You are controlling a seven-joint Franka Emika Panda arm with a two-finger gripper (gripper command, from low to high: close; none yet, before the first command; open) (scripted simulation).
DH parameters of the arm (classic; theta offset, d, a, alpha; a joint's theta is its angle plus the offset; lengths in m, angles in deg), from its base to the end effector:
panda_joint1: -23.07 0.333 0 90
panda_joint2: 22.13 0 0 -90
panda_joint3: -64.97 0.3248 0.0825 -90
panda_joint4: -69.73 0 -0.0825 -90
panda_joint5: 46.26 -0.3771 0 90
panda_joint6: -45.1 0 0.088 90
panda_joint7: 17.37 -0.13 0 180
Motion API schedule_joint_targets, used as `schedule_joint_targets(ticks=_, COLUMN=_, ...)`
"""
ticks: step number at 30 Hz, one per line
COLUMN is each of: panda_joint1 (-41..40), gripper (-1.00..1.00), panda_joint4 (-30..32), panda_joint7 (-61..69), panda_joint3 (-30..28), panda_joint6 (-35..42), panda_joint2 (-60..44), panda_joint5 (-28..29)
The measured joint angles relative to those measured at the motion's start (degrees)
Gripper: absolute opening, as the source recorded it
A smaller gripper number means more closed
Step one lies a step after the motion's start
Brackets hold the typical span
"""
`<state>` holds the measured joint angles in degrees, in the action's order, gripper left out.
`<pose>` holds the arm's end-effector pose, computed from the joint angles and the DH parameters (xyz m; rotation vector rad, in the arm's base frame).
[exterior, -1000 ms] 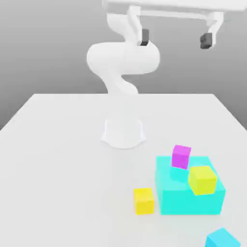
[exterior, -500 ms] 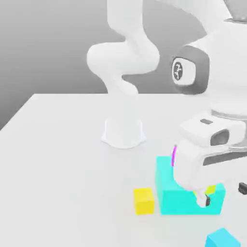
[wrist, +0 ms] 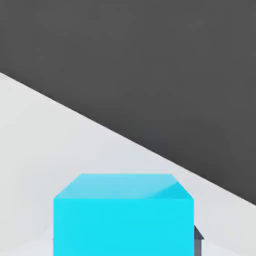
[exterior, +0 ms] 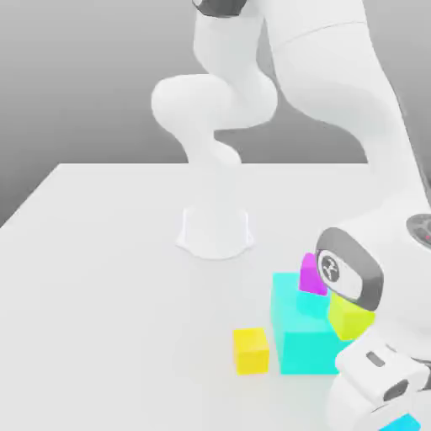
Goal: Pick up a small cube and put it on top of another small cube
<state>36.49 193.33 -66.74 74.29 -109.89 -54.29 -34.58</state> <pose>0.5131 0.2249 0.1272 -3.1045 0.4759 -0.0002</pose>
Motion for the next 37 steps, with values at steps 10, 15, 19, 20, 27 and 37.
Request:
schedule_joint_targets(ticks=10, panda_joint1=-2.0, gripper=-1.00, panda_joint4=8.1, panda_joint7=-2.8, panda_joint3=3.9, panda_joint6=10.5, panda_joint2=19.6, panda_joint5=-9.7)
schedule_joint_targets(ticks=15, panda_joint1=-1.4, gripper=-1.00, panda_joint4=13.9, panda_joint7=-8.7, panda_joint3=4.7, panda_joint6=14.6, panda_joint2=29.8, panda_joint5=-13.9)
schedule_joint_targets(ticks=19, panda_joint1=-1.0, gripper=-1.00, panda_joint4=18.5, panda_joint7=-14.7, panda_joint3=5.2, panda_joint6=17.7, panda_joint2=37.5, panda_joint5=-15.7)
schedule_joint_targets(ticks=20, panda_joint1=-1.0, gripper=-1.00, panda_joint4=19.7, panda_joint7=-16.4, panda_joint3=5.4, panda_joint6=18.4, panda_joint2=39.4, panda_joint5=-15.9)
schedule_joint_targets(ticks=27, panda_joint1=-1.6, gripper=1.00, panda_joint4=25.1, panda_joint7=-22.7, panda_joint3=6.4, panda_joint6=10.0, panda_joint2=36.0, panda_joint5=-13.5)
schedule_joint_targets(ticks=37, panda_joint1=-1.2, gripper=1.00, panda_joint4=23.7, panda_joint7=-21.9, panda_joint3=5.9, panda_joint6=15.7, panda_joint2=40.4, panda_joint5=-14.7)
